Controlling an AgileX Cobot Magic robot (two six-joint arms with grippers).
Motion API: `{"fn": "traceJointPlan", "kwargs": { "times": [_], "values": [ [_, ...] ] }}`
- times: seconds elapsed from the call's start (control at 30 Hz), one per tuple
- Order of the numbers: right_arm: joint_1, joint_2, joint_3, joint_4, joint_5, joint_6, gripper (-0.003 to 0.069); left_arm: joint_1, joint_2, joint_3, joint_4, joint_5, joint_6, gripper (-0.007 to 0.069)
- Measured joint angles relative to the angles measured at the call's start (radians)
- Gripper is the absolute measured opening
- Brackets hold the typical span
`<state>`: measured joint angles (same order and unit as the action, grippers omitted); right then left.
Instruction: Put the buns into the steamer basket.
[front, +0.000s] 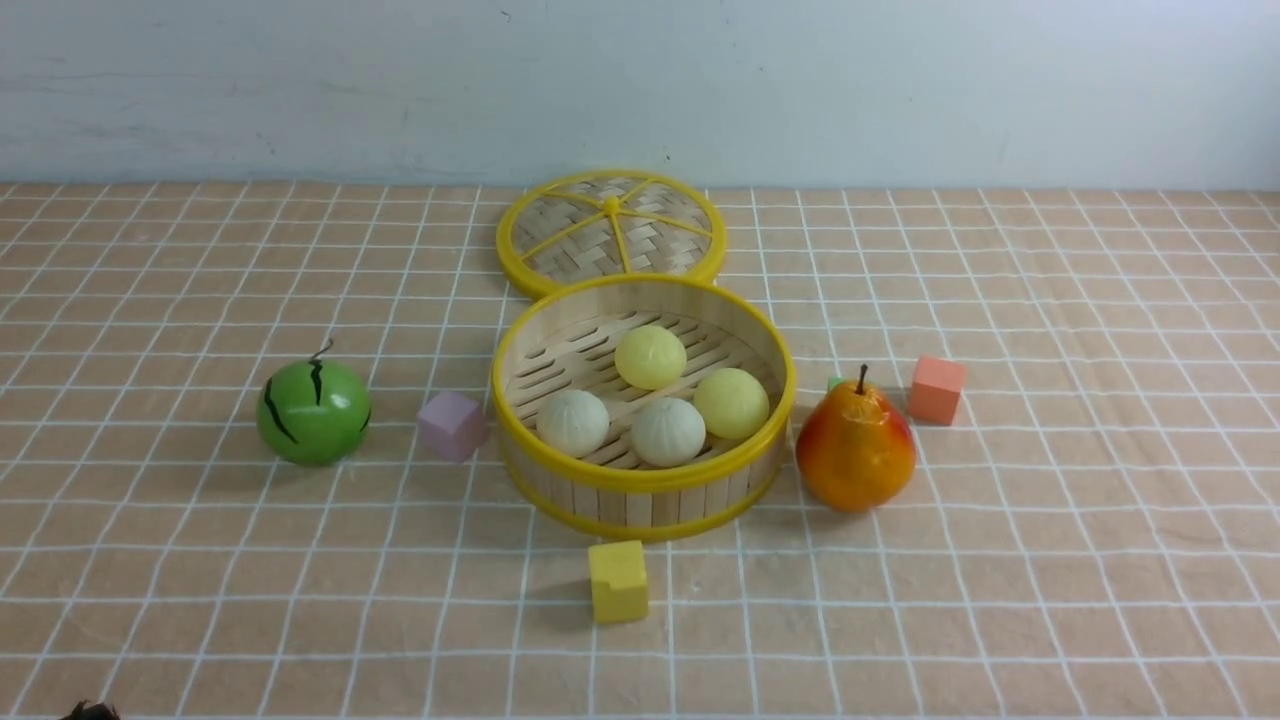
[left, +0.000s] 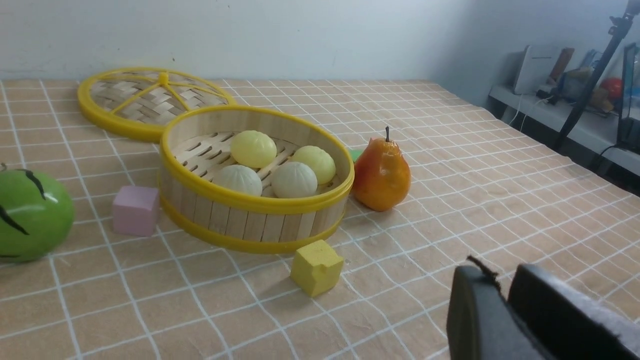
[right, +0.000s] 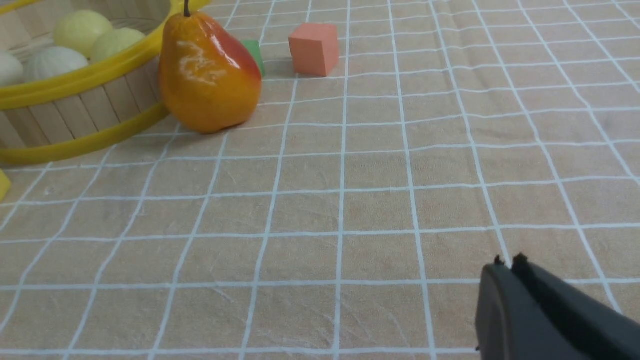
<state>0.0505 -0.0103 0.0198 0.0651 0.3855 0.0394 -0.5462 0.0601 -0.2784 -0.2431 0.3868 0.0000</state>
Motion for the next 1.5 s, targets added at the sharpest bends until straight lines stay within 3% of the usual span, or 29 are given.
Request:
{"fn": "traceJointPlan", "kwargs": {
  "times": [0.47, 0.57, 0.73, 0.77, 0.8, 0.83, 0.9, 1.0, 1.13, 1.5],
  "values": [
    [0.0, 0.0, 0.0, 0.0, 0.0, 0.002, 0.0018, 0.0, 0.0, 0.001, 0.009, 0.006, 0.0, 0.0113],
    [0.0, 0.0, 0.0, 0.0, 0.0, 0.002, 0.0022, 0.011, 0.0, 0.022, 0.083, -0.005, -0.009, 0.0113],
    [0.0, 0.0, 0.0, 0.0, 0.0, 0.002, 0.0025, 0.159, -0.001, 0.091, 0.11, -0.076, -0.09, 0.0083],
    [0.0, 0.0, 0.0, 0.0, 0.0, 0.002, 0.0026, 0.243, -0.012, 0.133, 0.11, -0.117, -0.119, 0.004],
    [0.0, 0.0, 0.0, 0.0, 0.0, 0.002, 0.0027, 0.243, -0.014, 0.139, 0.11, -0.117, -0.122, 0.004],
    [0.0, 0.0, 0.0, 0.0, 0.0, 0.002, 0.0029, 0.307, -0.036, 0.195, 0.11, -0.151, -0.143, -0.0004],
    [0.0, 0.0, 0.0, 0.0, 0.0, 0.002, 0.0032, 0.371, -0.063, 0.269, 0.11, -0.179, -0.166, -0.0013],
    [0.0, -0.001, 0.0, 0.0, 0.0, 0.002, 0.0036, 0.432, -0.07, 0.301, 0.118, -0.08, -0.183, -0.0013],
    [0.0, -0.001, 0.0, 0.0, 0.0, 0.002, 0.0043, 0.456, -0.07, 0.309, 0.118, -0.011, -0.217, -0.0013],
    [0.0, -0.001, 0.0, 0.0, 0.0, 0.002, 0.0062, 0.457, -0.07, 0.309, 0.118, -0.01, -0.24, -0.0013]
  ]
}}
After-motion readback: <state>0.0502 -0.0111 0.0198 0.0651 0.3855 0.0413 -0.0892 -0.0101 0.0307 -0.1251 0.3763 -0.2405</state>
